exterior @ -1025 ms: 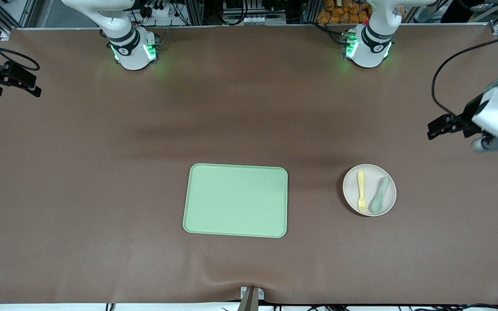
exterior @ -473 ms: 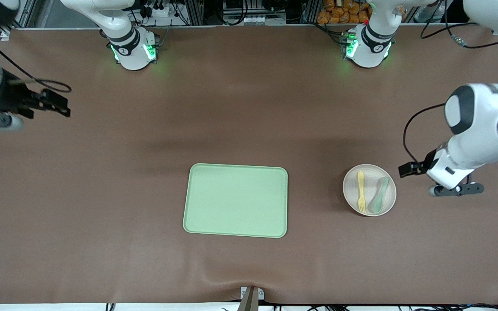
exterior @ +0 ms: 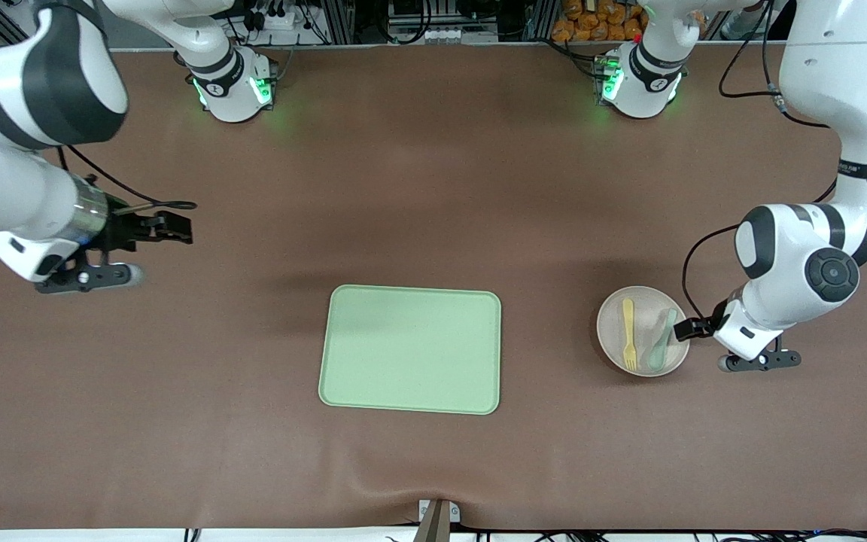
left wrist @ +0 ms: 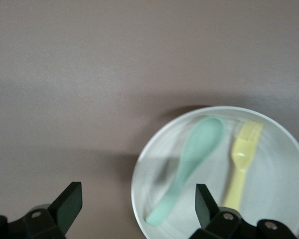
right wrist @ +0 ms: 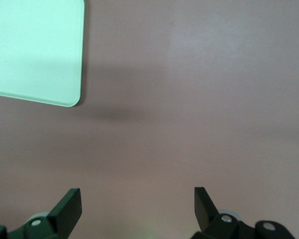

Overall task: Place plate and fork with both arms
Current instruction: 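Lower the left gripper and grasp the rim of the white plate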

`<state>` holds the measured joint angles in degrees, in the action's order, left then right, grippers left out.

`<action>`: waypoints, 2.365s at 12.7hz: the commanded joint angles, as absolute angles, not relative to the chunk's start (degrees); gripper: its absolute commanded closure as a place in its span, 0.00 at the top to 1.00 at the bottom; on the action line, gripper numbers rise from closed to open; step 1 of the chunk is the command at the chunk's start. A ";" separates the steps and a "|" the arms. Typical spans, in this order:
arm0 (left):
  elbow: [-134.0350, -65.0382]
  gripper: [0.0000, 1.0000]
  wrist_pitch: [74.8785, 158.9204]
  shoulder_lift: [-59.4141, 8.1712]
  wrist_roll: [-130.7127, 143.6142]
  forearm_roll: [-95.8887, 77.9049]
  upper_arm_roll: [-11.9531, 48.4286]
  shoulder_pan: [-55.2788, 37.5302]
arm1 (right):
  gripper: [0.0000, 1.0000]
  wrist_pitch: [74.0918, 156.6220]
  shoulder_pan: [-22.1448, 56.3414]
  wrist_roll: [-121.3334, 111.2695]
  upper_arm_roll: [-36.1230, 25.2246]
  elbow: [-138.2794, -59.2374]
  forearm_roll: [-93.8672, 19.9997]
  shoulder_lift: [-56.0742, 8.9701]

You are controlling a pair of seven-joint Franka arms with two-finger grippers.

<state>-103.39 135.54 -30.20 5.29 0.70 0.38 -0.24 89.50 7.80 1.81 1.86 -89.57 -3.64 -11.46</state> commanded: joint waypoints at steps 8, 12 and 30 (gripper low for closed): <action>-99.93 0.70 136.32 -37.44 4.92 1.84 0.70 0.35 | 1.00 93.86 9.58 1.58 1.58 -88.68 -4.48 -14.15; -100.02 0.48 136.41 -38.06 5.10 1.76 0.70 0.26 | 1.00 93.87 10.11 1.58 1.58 -88.68 -4.48 -14.15; -92.92 0.00 133.42 -34.00 23.45 -5.80 15.11 -1.75 | 1.00 96.06 9.67 1.67 1.49 -88.77 -4.39 -14.59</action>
